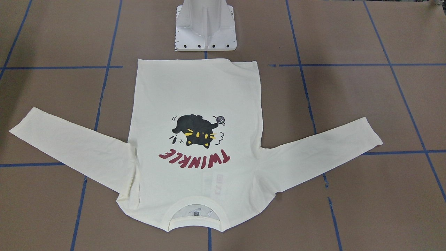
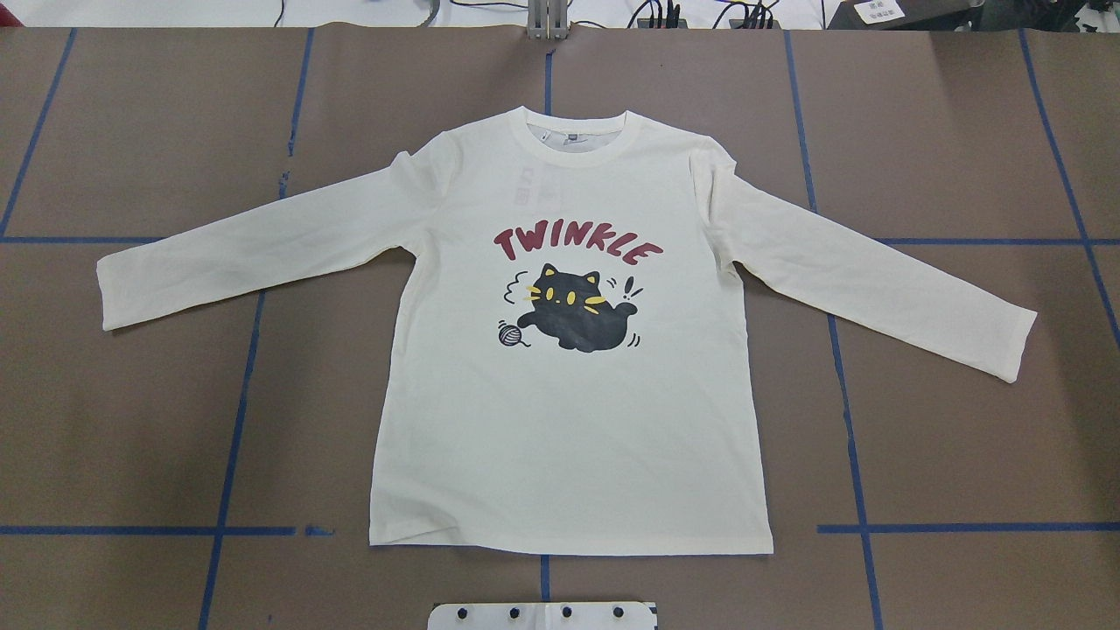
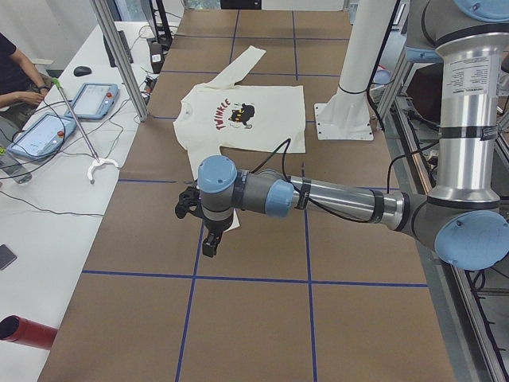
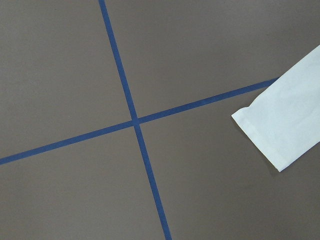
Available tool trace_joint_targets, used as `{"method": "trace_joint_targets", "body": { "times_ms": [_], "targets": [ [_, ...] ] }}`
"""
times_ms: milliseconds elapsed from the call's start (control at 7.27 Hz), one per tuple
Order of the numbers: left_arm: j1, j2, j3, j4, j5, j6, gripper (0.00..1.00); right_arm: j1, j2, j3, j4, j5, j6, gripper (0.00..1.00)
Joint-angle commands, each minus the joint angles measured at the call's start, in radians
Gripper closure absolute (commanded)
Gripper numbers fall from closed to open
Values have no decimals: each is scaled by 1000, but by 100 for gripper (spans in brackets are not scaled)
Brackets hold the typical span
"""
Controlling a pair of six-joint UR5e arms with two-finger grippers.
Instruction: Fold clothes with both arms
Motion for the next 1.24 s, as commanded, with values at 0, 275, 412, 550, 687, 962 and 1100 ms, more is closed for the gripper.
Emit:
{"method": "trace_joint_targets", "body": {
  "times_ms": [0,275,412,550,687,962,1100],
  "targets": [
    [0,4,-11,-2,1,2,0,-3,0,2,49,6,2,0],
    [0,4,-13,1,1,-2,0,-16,-17,-1,95,14,2,0],
    [-2,9,-19,1,0,-2,0,-20,-17,-1,138,12,-4,0],
    [-2,9,-19,-1,0,-6,0,-31,-17,-1,150,15,-1,0],
    [-2,10,-7,-7,1,-3,0,-49,-17,-1,152,23,10,0],
    [0,12,-14,-8,-3,-2,0,-100,-18,-6,155,18,12,0],
    [0,16,-17,-13,-3,-2,0,-124,-18,-7,155,17,31,0]
  ]
}}
